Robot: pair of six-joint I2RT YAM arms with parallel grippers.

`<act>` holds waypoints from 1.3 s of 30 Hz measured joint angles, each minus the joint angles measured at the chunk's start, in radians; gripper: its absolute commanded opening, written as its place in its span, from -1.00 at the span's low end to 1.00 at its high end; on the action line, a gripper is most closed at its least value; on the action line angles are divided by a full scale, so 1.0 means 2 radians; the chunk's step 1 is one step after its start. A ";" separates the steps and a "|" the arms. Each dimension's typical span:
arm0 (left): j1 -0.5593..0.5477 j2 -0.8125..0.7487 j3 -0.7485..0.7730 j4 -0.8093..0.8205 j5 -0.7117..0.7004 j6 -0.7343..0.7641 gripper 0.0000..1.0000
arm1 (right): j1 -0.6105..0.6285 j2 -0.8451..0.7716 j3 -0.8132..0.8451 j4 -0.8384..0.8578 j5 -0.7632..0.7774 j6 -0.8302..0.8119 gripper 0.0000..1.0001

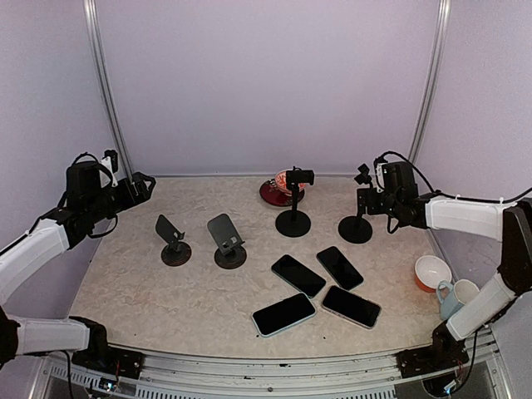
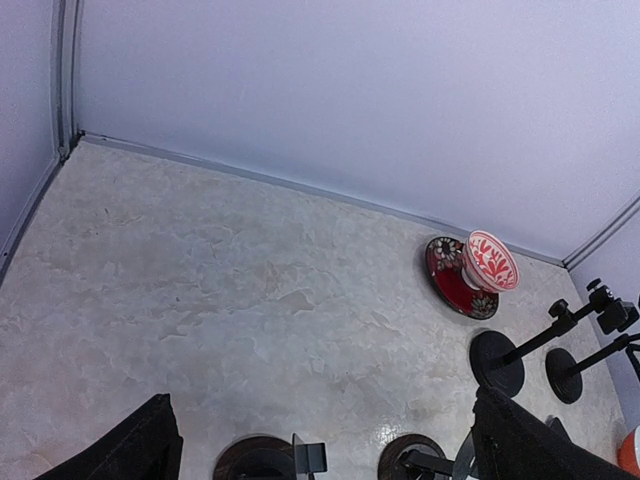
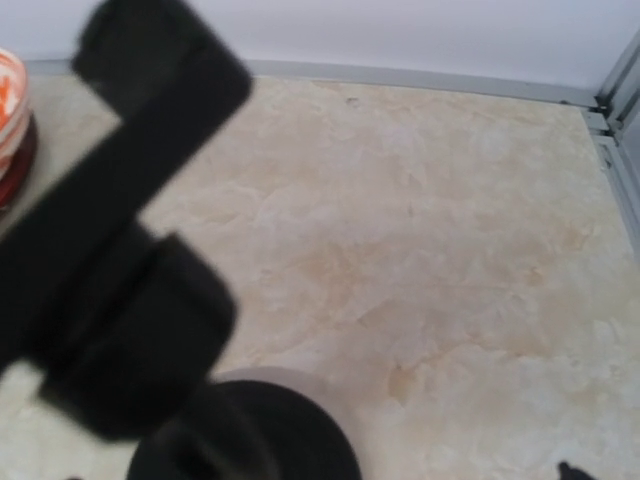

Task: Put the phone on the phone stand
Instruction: Adjust the phone stand at the corner of the board.

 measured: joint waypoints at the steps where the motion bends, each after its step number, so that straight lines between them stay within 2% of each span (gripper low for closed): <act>1: 0.000 0.000 0.000 0.000 0.000 0.000 0.98 | 0.000 0.005 0.001 0.003 0.005 0.000 1.00; 11: 0.001 0.000 0.000 -0.002 0.001 0.000 0.98 | -0.002 0.014 0.002 0.015 0.047 0.000 1.00; 25: 0.003 0.000 0.000 -0.003 0.002 -0.001 0.97 | -0.044 -0.031 -0.028 0.016 0.036 0.000 0.98; 29: 0.003 0.000 0.000 -0.003 0.002 -0.002 0.97 | -0.052 -0.044 -0.028 0.016 0.003 -0.009 0.91; 33: 0.003 0.000 0.000 -0.003 0.002 -0.002 0.98 | -0.053 -0.066 -0.029 0.017 -0.080 -0.031 0.85; 39: 0.004 0.002 0.000 -0.003 0.003 -0.002 0.98 | -0.051 -0.096 -0.028 0.016 -0.161 -0.048 0.89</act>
